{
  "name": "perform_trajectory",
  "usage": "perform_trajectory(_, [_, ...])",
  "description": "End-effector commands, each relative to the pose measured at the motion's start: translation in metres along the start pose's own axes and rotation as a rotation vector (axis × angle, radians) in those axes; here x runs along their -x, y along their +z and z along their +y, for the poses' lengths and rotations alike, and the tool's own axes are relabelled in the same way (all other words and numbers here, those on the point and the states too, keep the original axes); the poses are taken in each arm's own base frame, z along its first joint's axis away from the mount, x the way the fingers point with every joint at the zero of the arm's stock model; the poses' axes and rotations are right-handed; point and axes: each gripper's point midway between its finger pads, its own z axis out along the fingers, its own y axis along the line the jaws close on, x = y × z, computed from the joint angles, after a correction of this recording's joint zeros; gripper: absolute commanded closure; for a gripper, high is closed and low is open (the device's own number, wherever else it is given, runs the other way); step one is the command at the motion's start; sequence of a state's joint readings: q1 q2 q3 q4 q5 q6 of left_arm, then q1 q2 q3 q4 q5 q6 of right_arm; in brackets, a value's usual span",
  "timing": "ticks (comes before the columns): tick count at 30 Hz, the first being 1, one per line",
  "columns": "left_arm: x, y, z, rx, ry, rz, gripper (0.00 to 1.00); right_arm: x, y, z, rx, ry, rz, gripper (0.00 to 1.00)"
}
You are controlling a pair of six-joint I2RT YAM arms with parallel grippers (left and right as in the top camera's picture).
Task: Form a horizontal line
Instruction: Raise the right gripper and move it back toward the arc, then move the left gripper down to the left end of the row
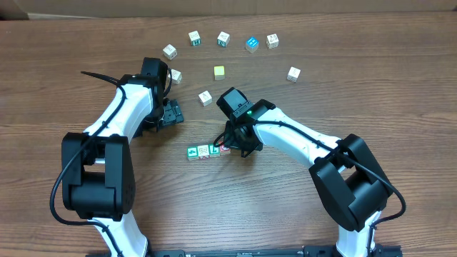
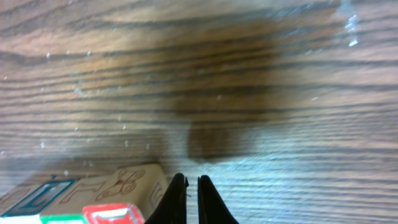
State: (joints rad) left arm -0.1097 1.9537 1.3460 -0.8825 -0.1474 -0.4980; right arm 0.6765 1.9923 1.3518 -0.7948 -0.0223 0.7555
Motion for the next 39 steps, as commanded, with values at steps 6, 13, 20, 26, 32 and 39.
perform_trajectory(6, [-0.001,0.004,0.002,0.016,0.000,0.004,0.00,0.023,-0.006,-0.027,-0.147,0.000,-0.142,0.91])
perform_trajectory(13, [-0.001,0.004,0.002,0.016,0.000,0.004,0.00,0.044,-0.010,-0.054,-0.196,0.064,-0.177,0.70])
perform_trajectory(20, [-0.001,0.004,0.002,0.016,0.000,0.004,0.00,0.055,-0.012,-0.082,-0.230,0.133,-0.158,0.55])
perform_trajectory(26, [-0.001,0.004,0.002,0.016,0.000,0.004,0.00,0.054,-0.013,-0.084,-0.237,0.135,-0.152,0.55])
perform_trajectory(32, [-0.001,0.004,0.002,0.016,0.000,0.004,0.00,0.052,-0.012,-0.084,-0.233,0.135,-0.141,0.56])
perform_trajectory(39, [-0.001,0.004,0.002,0.016,0.000,0.004,0.01,0.052,-0.012,-0.082,-0.222,0.136,-0.135,0.57])
